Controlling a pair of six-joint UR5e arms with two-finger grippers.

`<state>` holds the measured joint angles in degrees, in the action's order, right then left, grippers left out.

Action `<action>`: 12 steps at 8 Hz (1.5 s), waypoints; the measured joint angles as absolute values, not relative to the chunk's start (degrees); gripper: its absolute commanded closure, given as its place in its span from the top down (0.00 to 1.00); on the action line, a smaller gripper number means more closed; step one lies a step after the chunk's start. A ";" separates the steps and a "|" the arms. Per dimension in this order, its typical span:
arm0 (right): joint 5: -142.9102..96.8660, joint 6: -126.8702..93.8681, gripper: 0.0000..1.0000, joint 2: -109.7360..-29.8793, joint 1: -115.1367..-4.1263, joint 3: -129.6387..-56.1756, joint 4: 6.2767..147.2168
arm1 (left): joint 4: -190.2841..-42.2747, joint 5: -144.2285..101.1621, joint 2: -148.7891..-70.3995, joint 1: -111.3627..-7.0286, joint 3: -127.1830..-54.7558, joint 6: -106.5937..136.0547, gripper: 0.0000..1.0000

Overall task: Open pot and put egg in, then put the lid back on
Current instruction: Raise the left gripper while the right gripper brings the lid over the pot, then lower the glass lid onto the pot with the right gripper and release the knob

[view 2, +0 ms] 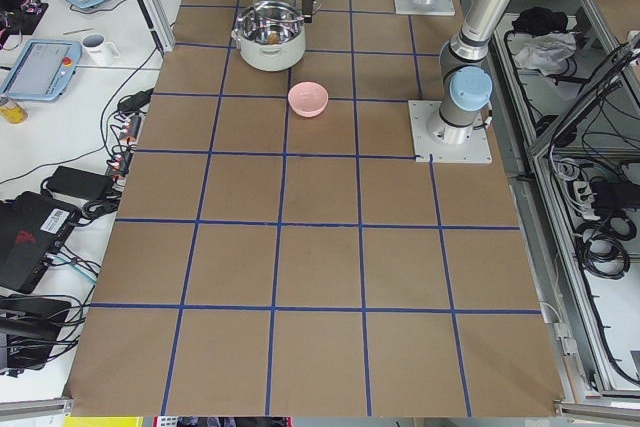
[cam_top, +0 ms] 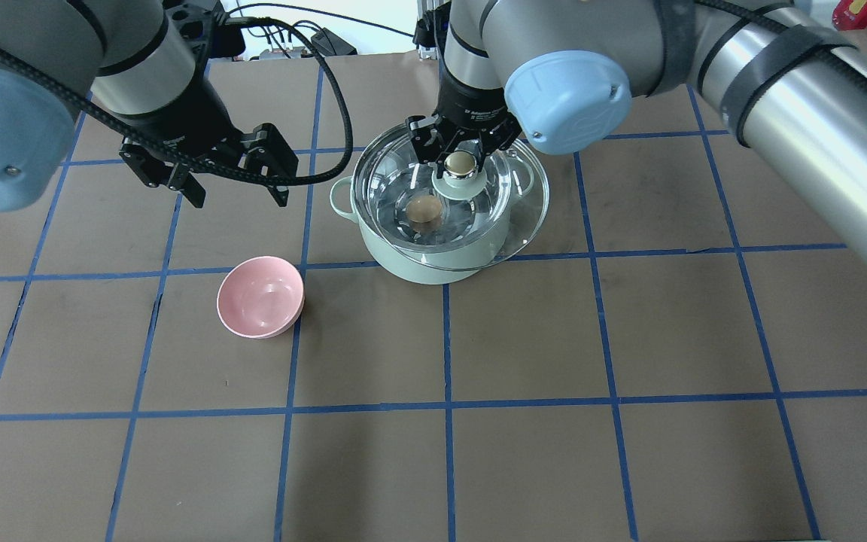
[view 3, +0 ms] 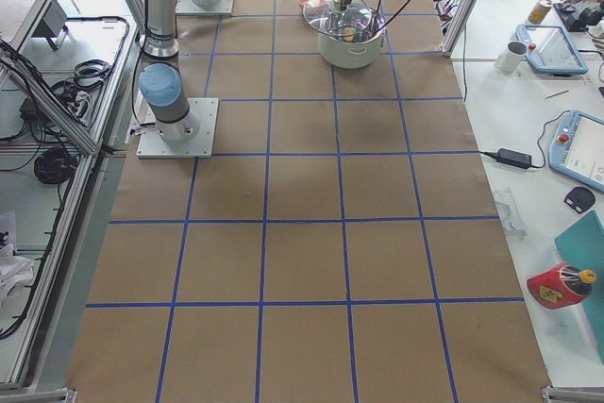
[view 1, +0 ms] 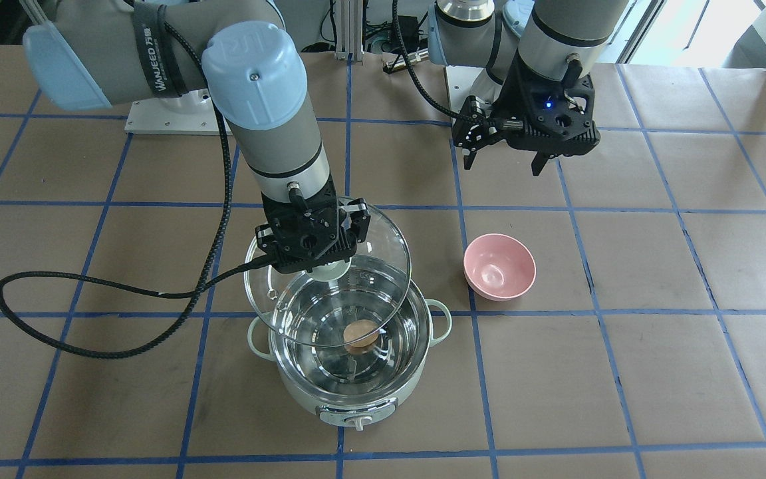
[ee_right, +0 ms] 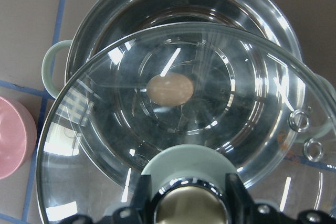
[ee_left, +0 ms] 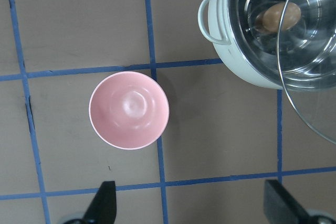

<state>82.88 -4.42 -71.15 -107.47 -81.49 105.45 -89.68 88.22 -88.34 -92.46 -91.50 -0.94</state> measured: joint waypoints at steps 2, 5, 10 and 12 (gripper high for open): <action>82.62 -6.03 0.00 -69.10 -108.81 -81.41 109.54 | -90.03 88.52 -88.03 -89.94 -91.49 -4.56 1.00; 82.54 -5.56 0.00 -67.37 -109.12 -81.32 112.15 | -89.87 90.17 -87.98 -89.50 -91.49 -5.41 1.00; 82.53 -3.80 0.00 -65.23 -109.16 -80.69 114.24 | -88.96 89.78 -87.98 -89.53 -91.57 -5.52 1.00; 82.57 -3.30 0.00 -64.86 -109.16 -80.61 114.35 | -88.95 89.68 -87.98 -89.65 -91.58 -5.50 1.00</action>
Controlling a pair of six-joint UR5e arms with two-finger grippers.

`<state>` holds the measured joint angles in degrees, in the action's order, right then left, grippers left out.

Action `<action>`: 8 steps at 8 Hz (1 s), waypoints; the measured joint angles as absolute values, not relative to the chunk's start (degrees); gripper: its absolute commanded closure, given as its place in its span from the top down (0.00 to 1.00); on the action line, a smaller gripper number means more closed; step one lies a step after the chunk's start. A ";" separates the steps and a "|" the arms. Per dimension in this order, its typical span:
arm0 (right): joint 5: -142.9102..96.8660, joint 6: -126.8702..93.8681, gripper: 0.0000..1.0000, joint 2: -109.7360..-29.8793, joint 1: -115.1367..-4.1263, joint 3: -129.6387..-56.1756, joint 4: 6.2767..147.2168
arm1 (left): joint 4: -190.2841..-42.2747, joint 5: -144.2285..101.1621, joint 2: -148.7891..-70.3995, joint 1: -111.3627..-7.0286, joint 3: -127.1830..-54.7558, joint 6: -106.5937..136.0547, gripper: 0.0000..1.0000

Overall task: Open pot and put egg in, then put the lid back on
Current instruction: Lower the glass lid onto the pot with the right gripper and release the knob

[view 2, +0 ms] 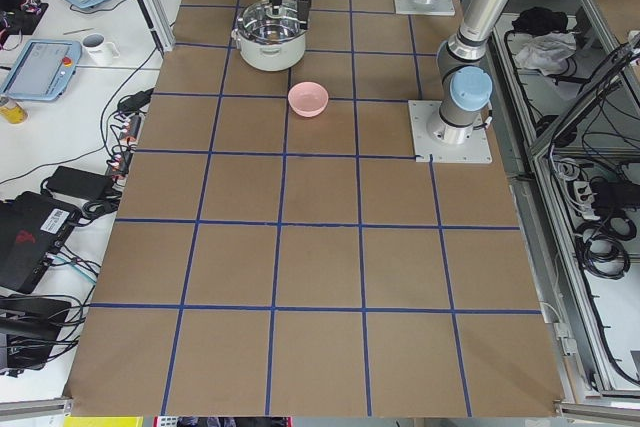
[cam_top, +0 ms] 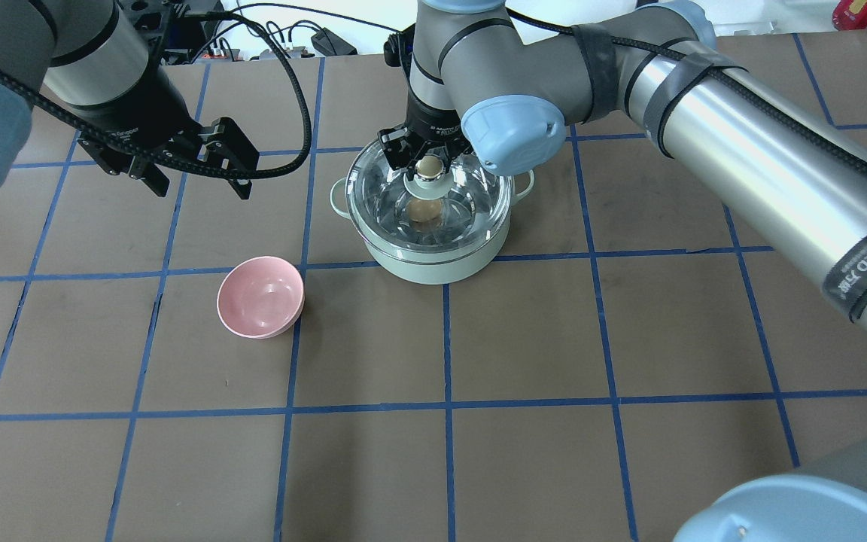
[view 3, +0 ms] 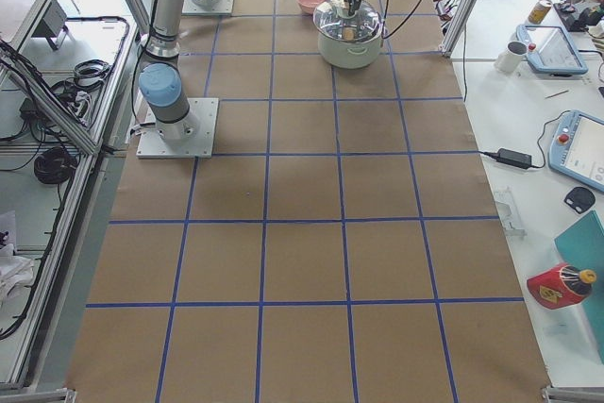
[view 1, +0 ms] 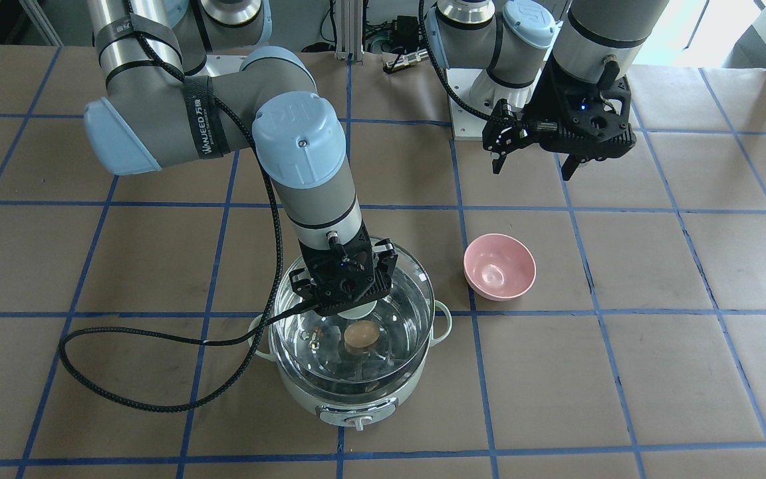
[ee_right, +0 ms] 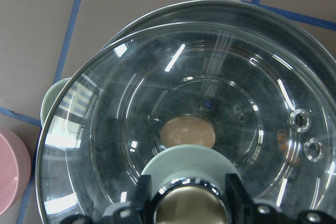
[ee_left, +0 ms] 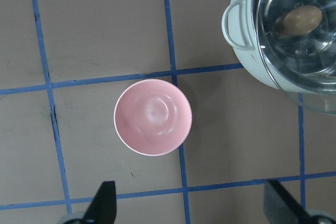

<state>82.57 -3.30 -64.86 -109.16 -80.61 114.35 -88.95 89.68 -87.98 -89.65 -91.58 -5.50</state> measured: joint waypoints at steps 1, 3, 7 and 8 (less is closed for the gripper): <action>82.62 -2.95 0.00 -64.48 -109.16 -80.55 114.48 | -88.95 89.66 -87.98 -89.70 -91.58 -5.50 1.00; 83.00 -2.10 0.00 -63.37 -109.16 -80.05 114.89 | -88.95 89.72 -87.98 -89.80 -91.58 -5.50 1.00; 83.21 -2.75 0.00 -63.20 -109.14 -78.16 115.03 | -88.78 89.75 -87.92 -89.91 -91.59 -5.48 1.00; 83.19 -2.82 0.00 -63.23 -109.10 -77.89 115.05 | -88.78 89.74 -87.93 -89.91 -91.62 -5.46 1.00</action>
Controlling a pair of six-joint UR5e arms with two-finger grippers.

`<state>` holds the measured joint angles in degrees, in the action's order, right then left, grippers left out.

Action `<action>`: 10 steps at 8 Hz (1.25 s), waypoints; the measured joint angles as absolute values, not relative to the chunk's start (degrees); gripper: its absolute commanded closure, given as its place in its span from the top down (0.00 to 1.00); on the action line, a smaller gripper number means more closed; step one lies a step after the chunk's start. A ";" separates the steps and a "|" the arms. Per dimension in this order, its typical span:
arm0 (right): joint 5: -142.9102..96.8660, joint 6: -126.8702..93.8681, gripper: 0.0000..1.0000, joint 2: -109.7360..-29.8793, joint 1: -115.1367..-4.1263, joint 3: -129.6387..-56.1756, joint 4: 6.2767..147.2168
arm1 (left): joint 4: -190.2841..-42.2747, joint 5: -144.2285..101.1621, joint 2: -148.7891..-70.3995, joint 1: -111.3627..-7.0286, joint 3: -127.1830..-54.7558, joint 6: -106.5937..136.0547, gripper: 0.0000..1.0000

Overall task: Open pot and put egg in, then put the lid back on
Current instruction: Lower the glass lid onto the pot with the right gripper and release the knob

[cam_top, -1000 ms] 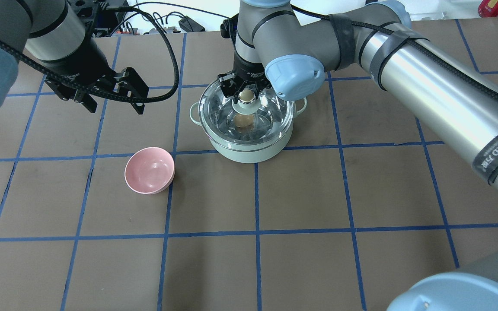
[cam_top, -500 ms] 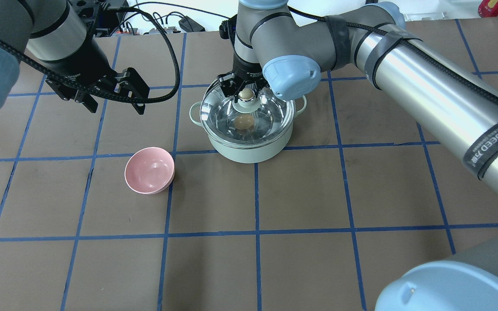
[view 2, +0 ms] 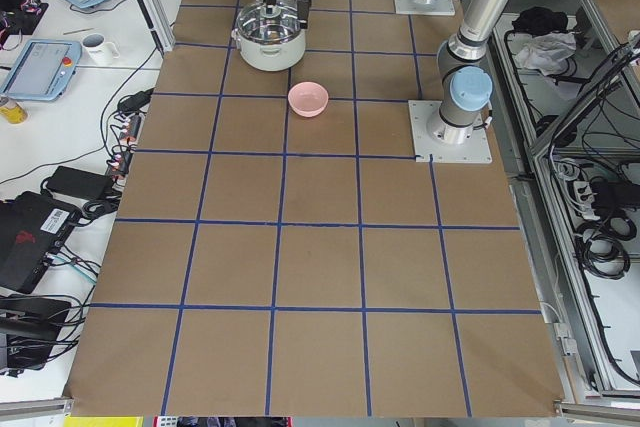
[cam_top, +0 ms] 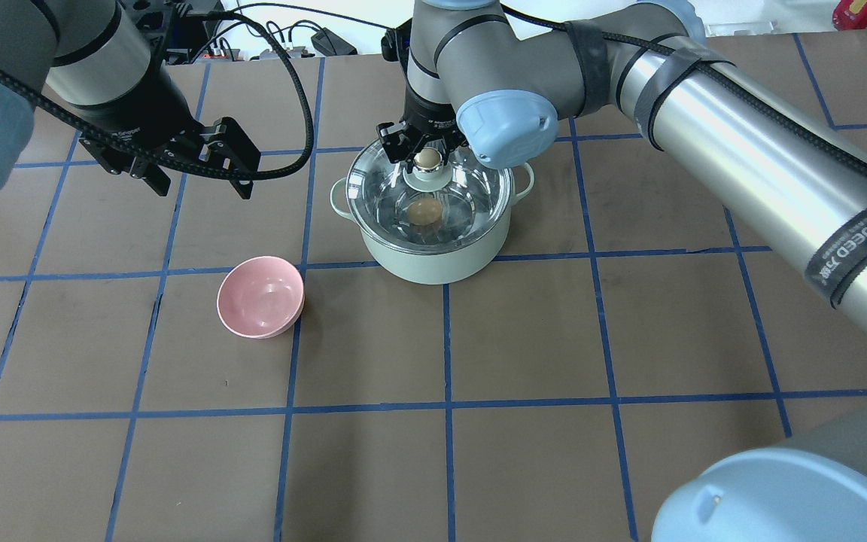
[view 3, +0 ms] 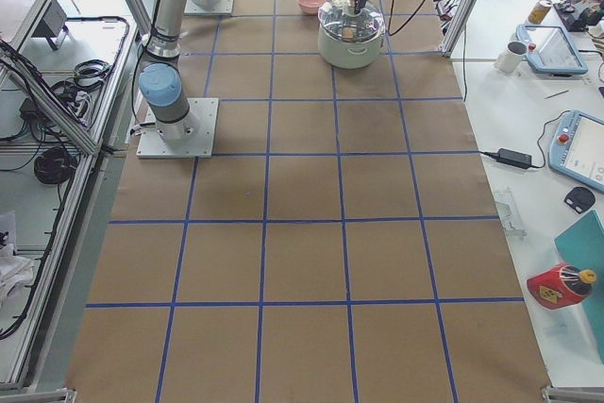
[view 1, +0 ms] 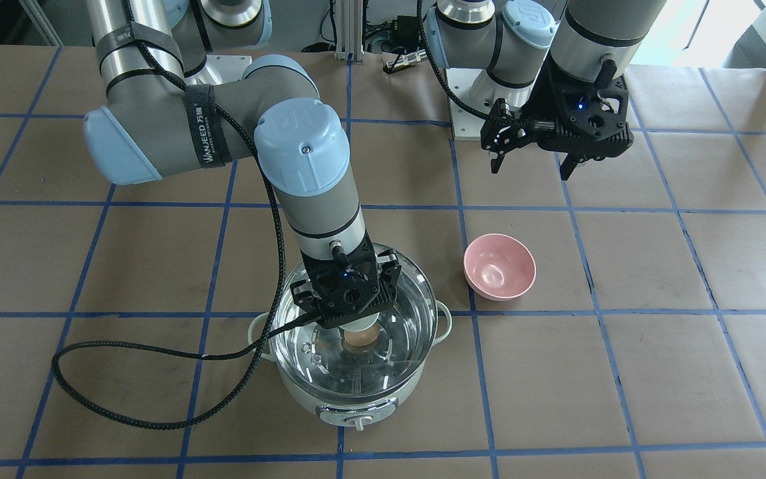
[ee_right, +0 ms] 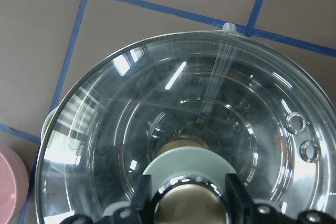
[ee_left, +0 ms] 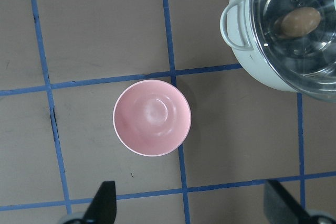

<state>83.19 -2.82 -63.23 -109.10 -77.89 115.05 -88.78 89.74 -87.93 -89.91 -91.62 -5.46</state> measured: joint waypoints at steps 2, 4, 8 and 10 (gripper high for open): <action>83.19 -2.68 0.00 -62.99 -109.08 -77.77 115.11 | -88.84 89.67 -87.94 -89.91 -91.62 -5.45 1.00; 83.27 -2.70 0.00 -62.97 -109.07 -77.77 115.13 | -88.86 89.85 -87.94 -89.91 -91.60 -5.45 1.00; 83.25 -2.07 0.00 -62.88 -109.01 -78.05 115.14 | -89.06 89.08 -88.03 -89.84 -91.51 -5.42 1.00; 83.03 -1.88 0.00 -62.84 -108.86 -78.10 115.14 | -89.05 88.35 -88.02 -89.66 -91.00 -5.44 1.00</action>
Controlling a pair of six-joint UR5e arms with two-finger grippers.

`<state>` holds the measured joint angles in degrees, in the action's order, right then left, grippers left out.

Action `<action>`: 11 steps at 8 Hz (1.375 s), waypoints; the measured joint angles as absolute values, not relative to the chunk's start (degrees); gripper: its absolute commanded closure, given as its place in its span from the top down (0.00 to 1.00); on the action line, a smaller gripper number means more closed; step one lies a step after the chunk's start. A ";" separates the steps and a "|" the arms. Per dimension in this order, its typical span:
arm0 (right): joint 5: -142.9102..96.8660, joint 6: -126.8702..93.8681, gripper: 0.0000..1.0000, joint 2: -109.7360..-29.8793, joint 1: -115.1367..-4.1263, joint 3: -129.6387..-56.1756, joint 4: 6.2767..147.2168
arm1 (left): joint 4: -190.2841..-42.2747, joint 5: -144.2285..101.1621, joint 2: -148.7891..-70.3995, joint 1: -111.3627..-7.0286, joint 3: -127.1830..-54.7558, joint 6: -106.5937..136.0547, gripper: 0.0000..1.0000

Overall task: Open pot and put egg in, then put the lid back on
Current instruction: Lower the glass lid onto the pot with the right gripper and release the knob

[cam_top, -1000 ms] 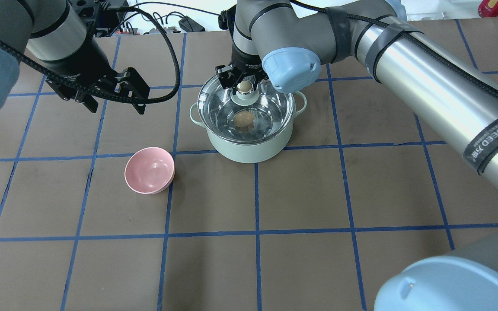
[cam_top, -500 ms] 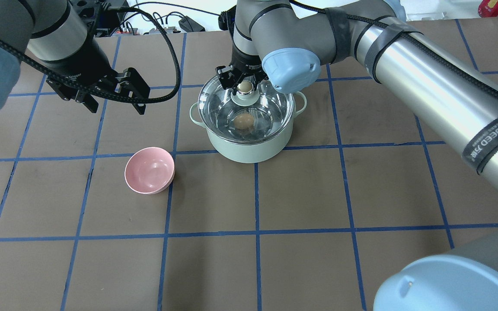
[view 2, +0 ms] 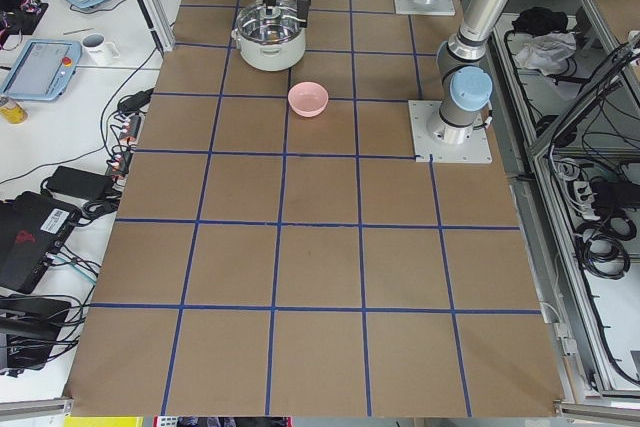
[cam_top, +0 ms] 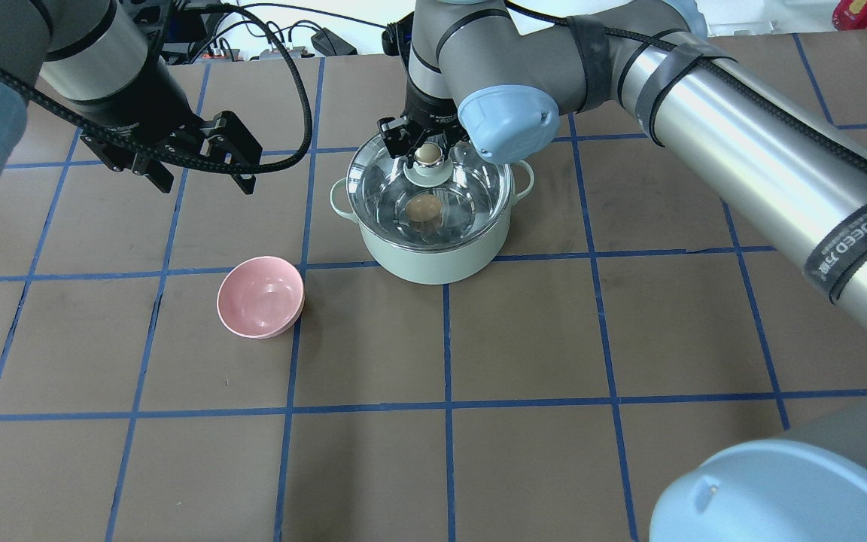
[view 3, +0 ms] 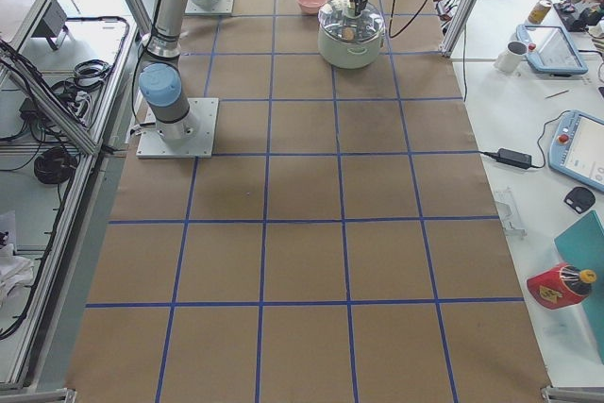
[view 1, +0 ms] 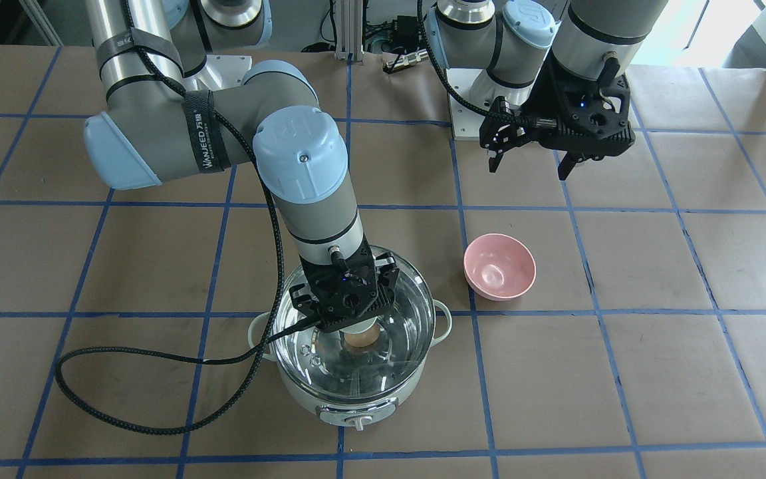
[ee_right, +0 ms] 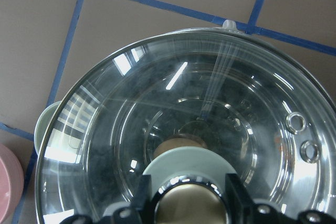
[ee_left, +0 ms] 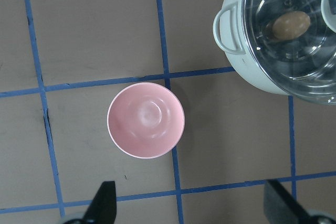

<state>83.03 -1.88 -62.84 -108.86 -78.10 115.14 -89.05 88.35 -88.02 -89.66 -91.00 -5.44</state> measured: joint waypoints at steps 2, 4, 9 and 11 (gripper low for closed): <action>82.98 -1.78 0.00 -62.78 -108.77 -78.10 115.20 | -89.10 88.37 -88.03 -89.70 -90.68 -5.45 1.00; 83.00 -1.64 0.00 -62.76 -108.68 -78.12 115.28 | -88.99 88.21 -88.20 -89.80 -90.58 -5.41 1.00; 82.78 -1.15 0.00 -62.61 -108.47 -78.34 115.98 | -88.86 88.18 -88.42 -89.51 -90.53 -5.50 1.00; 82.78 -1.10 0.39 -62.53 -108.46 -78.45 116.05 | -88.86 88.26 -88.36 -89.45 -90.53 -5.53 1.00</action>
